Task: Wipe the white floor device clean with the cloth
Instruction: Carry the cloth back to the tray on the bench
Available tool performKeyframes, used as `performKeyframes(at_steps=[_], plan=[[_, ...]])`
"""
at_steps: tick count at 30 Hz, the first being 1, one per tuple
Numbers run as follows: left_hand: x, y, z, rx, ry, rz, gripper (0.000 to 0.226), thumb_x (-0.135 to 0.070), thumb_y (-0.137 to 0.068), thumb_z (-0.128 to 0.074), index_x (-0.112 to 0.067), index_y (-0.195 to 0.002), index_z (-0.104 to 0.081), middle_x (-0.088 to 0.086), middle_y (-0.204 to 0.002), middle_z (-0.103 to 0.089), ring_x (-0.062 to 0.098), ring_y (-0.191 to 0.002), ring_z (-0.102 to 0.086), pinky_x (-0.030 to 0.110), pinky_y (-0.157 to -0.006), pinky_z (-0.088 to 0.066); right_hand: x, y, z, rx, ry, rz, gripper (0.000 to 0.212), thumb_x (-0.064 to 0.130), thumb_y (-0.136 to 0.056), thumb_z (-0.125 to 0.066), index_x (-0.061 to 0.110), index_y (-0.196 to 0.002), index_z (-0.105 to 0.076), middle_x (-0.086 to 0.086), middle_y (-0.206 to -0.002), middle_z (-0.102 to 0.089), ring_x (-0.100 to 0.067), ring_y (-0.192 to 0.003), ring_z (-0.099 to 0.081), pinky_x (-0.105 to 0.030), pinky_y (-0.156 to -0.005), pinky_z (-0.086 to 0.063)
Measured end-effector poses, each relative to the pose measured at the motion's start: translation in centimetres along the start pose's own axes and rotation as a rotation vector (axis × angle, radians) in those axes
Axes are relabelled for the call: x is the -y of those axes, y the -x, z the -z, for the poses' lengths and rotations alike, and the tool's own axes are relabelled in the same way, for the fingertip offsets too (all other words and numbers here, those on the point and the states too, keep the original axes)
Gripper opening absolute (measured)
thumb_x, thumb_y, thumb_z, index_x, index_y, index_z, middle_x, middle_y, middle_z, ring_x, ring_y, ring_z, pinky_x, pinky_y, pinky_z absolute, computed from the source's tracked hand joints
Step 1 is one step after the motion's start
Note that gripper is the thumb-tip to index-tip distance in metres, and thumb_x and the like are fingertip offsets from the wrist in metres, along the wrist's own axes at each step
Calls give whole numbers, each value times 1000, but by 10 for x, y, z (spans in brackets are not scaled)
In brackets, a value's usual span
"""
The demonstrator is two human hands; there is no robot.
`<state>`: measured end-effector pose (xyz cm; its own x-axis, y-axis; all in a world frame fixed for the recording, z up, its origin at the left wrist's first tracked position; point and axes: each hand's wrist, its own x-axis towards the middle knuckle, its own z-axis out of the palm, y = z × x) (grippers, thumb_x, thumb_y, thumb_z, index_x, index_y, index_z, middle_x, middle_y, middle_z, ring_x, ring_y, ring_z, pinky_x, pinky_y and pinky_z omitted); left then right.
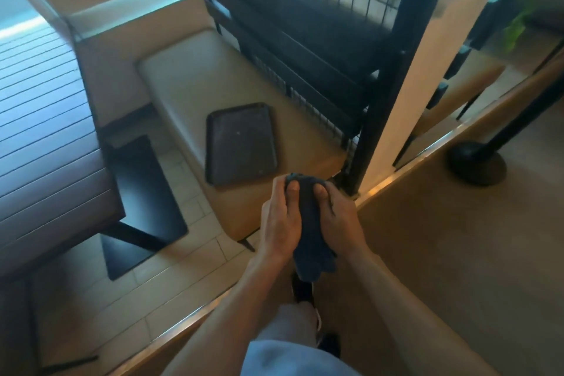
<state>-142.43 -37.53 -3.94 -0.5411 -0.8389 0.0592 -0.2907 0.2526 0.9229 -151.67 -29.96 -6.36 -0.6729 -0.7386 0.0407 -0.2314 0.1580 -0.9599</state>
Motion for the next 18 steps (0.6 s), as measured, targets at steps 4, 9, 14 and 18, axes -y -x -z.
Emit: performKeyframes(at_steps=[4,9,14,18], plan=[[8,-37,-2,-50,33,20,16,-29,-107,-39,-23,-109,-54,-6,-78,-65,8,-64,-63,18,-51,-45,-2,-43,-7,74,17,14,29,38,-107,-36,24,-111,-62,8,-83,-67,-8,-72,-65,-26,-60,-51],[14,-87,-3,-99,67,51,15,-30,-107,-40,-28,-109,-55,-8,-78,-66,8,-64,-64,24,-52,-50,1,-99,-17,121,25,23,28,34,-107,-37,23,-111,-62,10,-84,-67,-6,-76,-66,-16,-64,-47],[24,-141,6,-171,38,49,17,-34,-107,-39,-27,-110,-55,-9,-80,-66,7,-67,-65,30,-56,-54,8,-156,-37,181,47,54,27,33,-107,-38,22,-111,-63,9,-85,-68,-10,-76,-67,-21,-64,-50],[35,-177,17,-224,48,70,19,-38,-106,-39,-28,-111,-55,-9,-83,-67,7,-71,-67,38,-62,-56,13,-196,-55,224,80,77,28,34,-107,-39,20,-107,-63,7,-80,-67,-7,-70,-66,-18,-60,-47]])
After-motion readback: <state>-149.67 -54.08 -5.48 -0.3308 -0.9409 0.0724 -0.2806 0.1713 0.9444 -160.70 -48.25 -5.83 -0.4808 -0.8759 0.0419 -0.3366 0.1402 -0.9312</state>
